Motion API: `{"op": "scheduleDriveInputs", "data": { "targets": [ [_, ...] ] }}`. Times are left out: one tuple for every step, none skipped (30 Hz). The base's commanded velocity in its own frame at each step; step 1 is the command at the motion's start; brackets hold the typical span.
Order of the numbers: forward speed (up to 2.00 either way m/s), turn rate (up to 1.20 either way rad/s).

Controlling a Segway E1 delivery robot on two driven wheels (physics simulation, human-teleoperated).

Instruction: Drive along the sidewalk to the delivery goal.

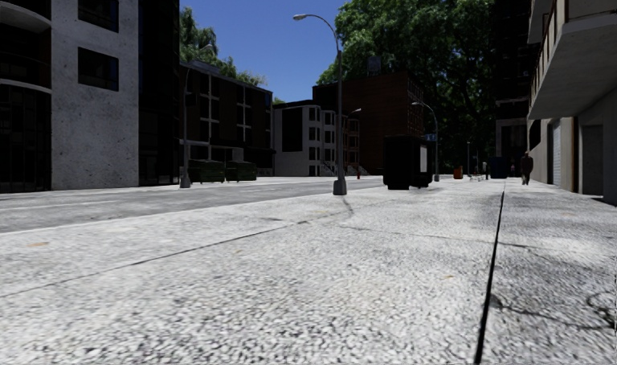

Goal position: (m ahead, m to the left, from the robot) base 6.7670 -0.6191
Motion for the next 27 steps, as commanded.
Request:
{"op": "scheduleDriveInputs", "data": {
  "targets": [
    [1.64,0.00],
    [1.64,0.00],
    [1.64,0.00],
    [1.64,0.00],
    [1.64,0.00],
    [1.64,0.00],
    [1.64,0.00],
    [1.64,0.00],
    [1.64,0.00],
    [1.70,0.00],
    [2.00,0.00],
    [2.00,0.00],
    [2.00,0.00],
    [2.00,0.00],
    [2.00,0.00],
    [2.00,0.00],
    [2.00,0.00],
    [2.00,0.00],
    [2.00,0.00],
    [2.00,0.00],
    [2.00,0.00],
    [2.00,0.00],
    [2.00,0.00],
    [2.00,0.00],
    [2.00,0.00],
    [2.00,0.00],
    [2.00,0.00]
  ]
}}
